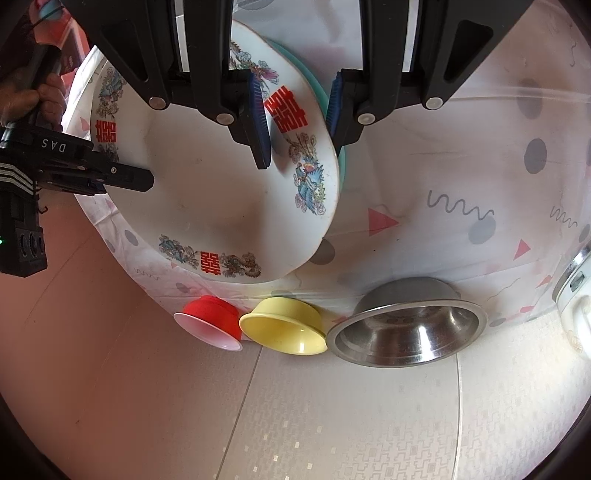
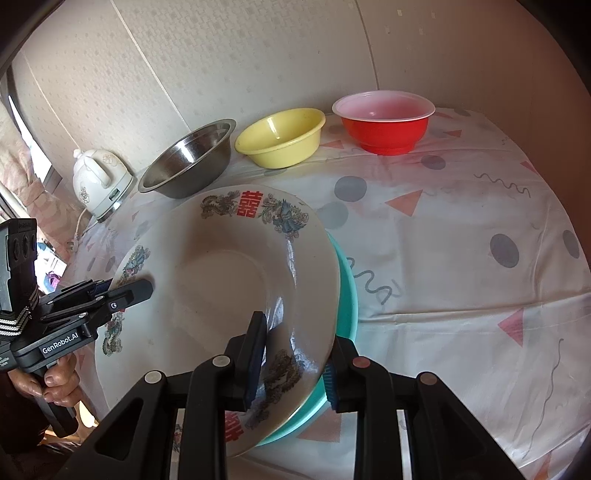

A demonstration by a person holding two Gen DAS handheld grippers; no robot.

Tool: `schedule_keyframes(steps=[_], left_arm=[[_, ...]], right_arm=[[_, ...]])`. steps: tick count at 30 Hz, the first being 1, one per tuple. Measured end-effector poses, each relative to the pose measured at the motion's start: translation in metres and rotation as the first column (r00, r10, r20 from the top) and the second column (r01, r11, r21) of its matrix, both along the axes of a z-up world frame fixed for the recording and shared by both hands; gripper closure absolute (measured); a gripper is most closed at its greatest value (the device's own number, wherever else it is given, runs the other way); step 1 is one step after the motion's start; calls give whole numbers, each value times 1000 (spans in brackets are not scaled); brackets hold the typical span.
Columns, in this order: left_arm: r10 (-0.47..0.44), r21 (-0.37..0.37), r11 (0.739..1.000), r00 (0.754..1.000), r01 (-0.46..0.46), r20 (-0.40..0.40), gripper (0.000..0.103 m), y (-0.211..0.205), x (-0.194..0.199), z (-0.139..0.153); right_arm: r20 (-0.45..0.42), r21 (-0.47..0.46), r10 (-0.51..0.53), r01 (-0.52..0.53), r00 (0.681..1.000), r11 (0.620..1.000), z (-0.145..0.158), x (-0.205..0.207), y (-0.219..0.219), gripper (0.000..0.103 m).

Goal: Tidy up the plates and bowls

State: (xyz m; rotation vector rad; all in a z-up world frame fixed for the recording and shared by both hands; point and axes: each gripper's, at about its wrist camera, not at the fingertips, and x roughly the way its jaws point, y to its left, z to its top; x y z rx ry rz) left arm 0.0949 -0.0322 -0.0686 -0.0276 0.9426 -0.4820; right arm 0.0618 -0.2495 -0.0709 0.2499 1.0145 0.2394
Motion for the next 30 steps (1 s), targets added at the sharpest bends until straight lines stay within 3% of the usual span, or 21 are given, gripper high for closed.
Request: schedule_keyframes(steps=[11,13,24,30], left_arm=[[39,12,999,999,-39,15,74,0,-5,1],[48,16,999,999,-49,17,74,-1,-5,2],[65,24,998,998,-65,22,74,-3,-7,1],[69,30,997,997,-70,30,74,-3,-7,2]], right_arm=[[6,21,-32,32,999,999,9,-8,-7,73],[25,-18,-37,37,999,999,11,-9,-5,78],[65,-101,-51,57,997,993,14,-8,1,78],[49,-78,-58,61,997,995,13,-8,-1,79]])
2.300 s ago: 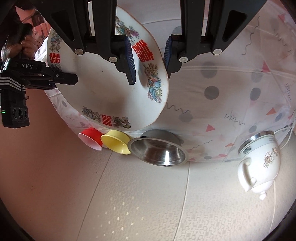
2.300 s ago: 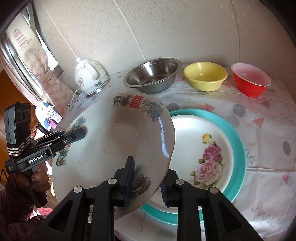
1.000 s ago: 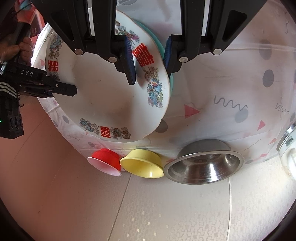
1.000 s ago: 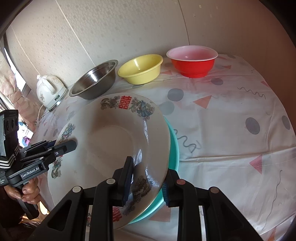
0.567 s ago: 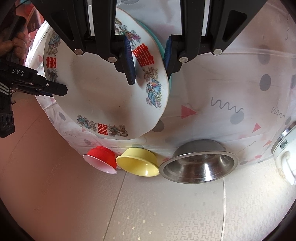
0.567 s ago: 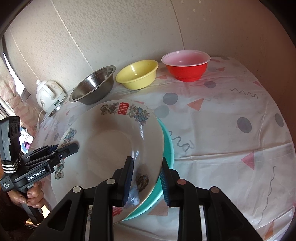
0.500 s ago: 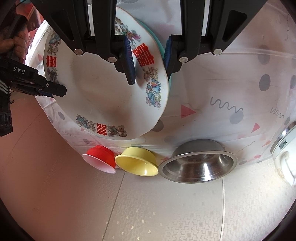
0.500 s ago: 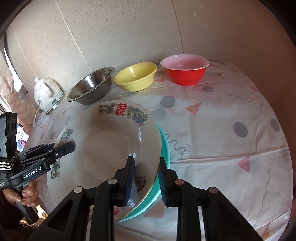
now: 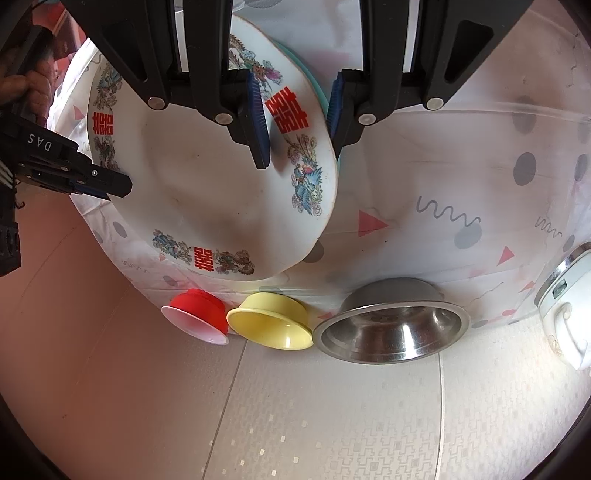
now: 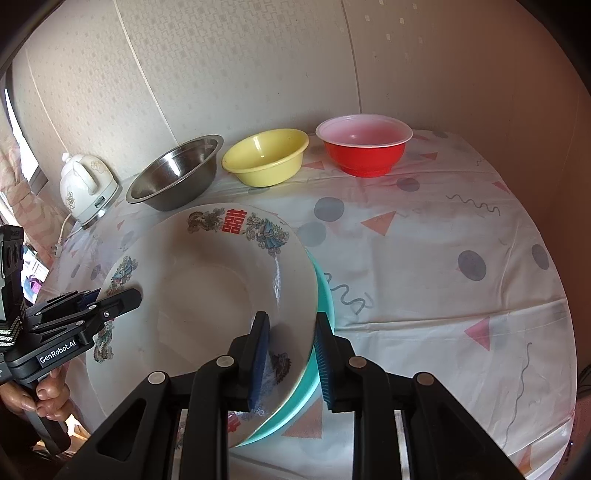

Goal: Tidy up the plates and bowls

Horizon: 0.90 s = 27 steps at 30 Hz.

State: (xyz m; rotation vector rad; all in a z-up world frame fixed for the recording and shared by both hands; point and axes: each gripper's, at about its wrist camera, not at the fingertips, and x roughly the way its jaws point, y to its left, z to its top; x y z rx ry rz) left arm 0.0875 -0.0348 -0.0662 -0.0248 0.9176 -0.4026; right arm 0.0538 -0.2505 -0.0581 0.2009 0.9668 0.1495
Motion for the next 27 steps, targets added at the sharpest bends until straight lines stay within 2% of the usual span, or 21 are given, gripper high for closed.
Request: schedule_keyframes(steps=[2,6,15,17,19,22,27], left_arm=[[4,3,1000,1000,-4,9,74,1,-1,2],[24,-36,999,1000,-23,8,74,9,-2,6],[33,-34,999,999,-32,27,74,26,-15,16],[22,-38,999,999,-21,24,75,26,-18,15],[7,-27,1000,1000,-7,29,79,21,-21,14],[-2,-7,1000,999,2,40,80,16,-23,12],[8,-34,999,1000,-8,18,80,18,-20,9]], right_arm=[[-11,19,-4,4,1000,1000,-2,0,-1,78],[-25,68,-11,13,1000,998,-2,-1,-2,72],[-34,69,-22,24,999,997,0,-7,-2,71],[-29,62,-25,27,999,998,0,-8,-2,74],[-20,30,-36,37,999,999,0,-8,-1,81],[-4,19,-46,46,999,999,2,-9,-4,85],[16,-17,-51,52,999,999,7,-8,-3,88]])
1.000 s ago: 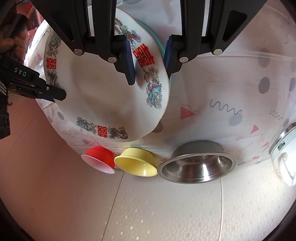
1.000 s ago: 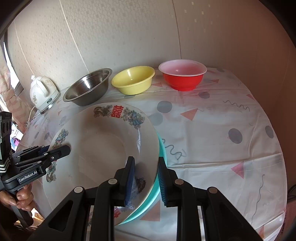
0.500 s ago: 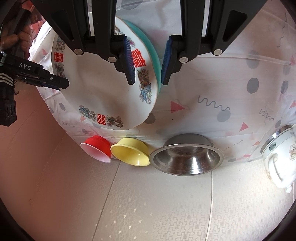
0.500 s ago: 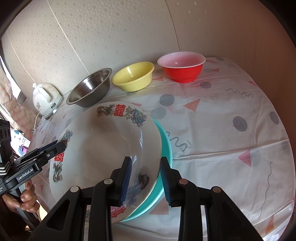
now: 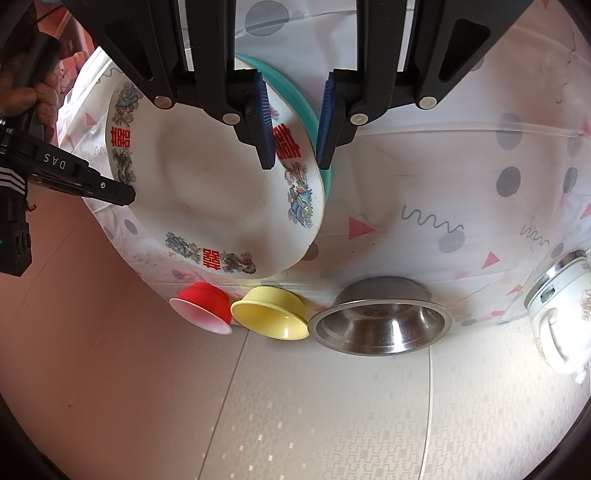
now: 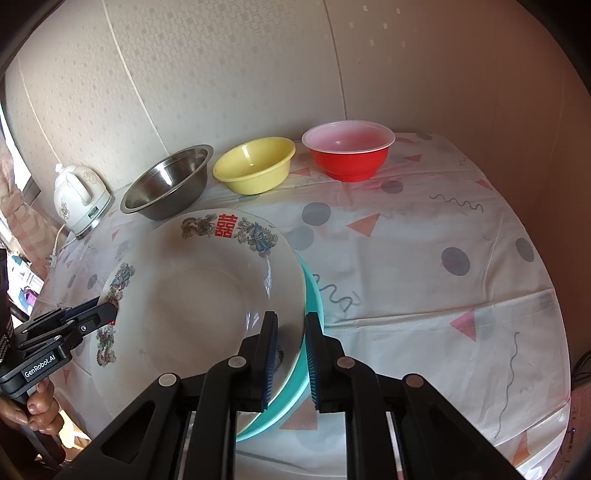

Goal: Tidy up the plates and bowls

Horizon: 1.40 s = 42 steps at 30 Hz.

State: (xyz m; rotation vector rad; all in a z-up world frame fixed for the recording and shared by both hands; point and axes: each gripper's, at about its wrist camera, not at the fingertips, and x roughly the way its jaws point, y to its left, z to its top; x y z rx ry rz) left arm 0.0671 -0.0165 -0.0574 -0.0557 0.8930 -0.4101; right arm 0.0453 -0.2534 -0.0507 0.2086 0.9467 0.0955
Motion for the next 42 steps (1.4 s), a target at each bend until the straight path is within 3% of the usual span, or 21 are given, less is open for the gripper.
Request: schedule_keyframes(steps=[11,26,37,42], left_arm=[[12,11,1000,1000,-11,-6,80,-3,1,0],[71,9,997,997,-71,2,80,15,7,10],[115,-9,993,993,-115,-4,79,34,13,13],[152,-28,988,988,-153,-20,73,50,22,13]], right_arm=[[-29,12,-4,4,1000,1000,0,2,1,84],[26,-29,-27,28,999,999,17,8,0,73],[44,62,23,-26,999,998,31,34,20,70],[30,123,80,-83,996,989,33,50,38,68]])
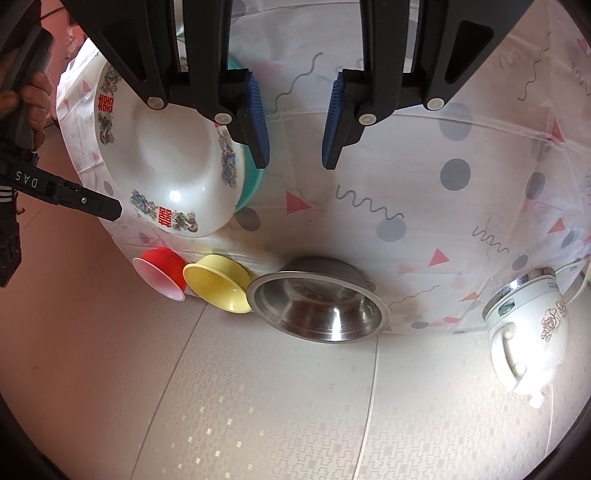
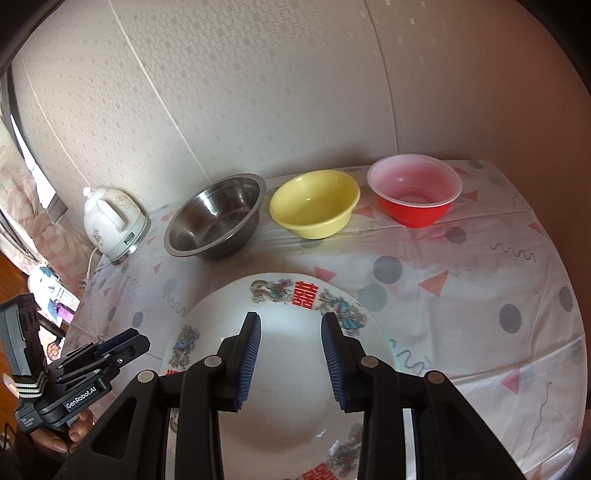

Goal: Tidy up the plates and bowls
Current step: 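Move the left gripper to the stainless steel bowl rim and grasp it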

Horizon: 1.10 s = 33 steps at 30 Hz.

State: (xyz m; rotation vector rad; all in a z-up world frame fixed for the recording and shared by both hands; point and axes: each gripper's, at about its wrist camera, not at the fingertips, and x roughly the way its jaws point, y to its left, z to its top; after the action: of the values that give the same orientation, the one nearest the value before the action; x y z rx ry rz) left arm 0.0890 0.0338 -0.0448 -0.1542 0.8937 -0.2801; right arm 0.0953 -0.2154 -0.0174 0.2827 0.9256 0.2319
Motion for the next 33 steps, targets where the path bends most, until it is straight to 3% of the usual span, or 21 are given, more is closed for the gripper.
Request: schedule_keyframes(steps=[6,11,14,16,18,23,33], left_arm=[[74,2,997,997,-74,-17,71,25,18,-2],[140,-38,989,989,-142,-39,71,49,40,2],[169,-59,984,985,-170,-34,67,58,53,6],[183,-78,980,982,-185,-33,58,63,63,7],[189,-93,977,982,-191,-31,58,65,73,10],[209,-107,971,977,-212,-41,58,71,99,9],[213,-83,972,975,-219,-69,60,61,147,-5]], right_arm=[[-29,79,63,-61,998,995,-1,24,24,67],[-54,135,91,-84,994,987,-4,46,41,67],[-85,157,74,-60,994,986,-9,64,48,67],[-116,195,61,-37,991,980,-14,77,51,67],[-145,236,39,-4,989,972,-20,90,53,66],[-206,249,-18,70,978,966,-33,116,56,65],[-225,221,-53,104,973,970,-47,156,57,65]])
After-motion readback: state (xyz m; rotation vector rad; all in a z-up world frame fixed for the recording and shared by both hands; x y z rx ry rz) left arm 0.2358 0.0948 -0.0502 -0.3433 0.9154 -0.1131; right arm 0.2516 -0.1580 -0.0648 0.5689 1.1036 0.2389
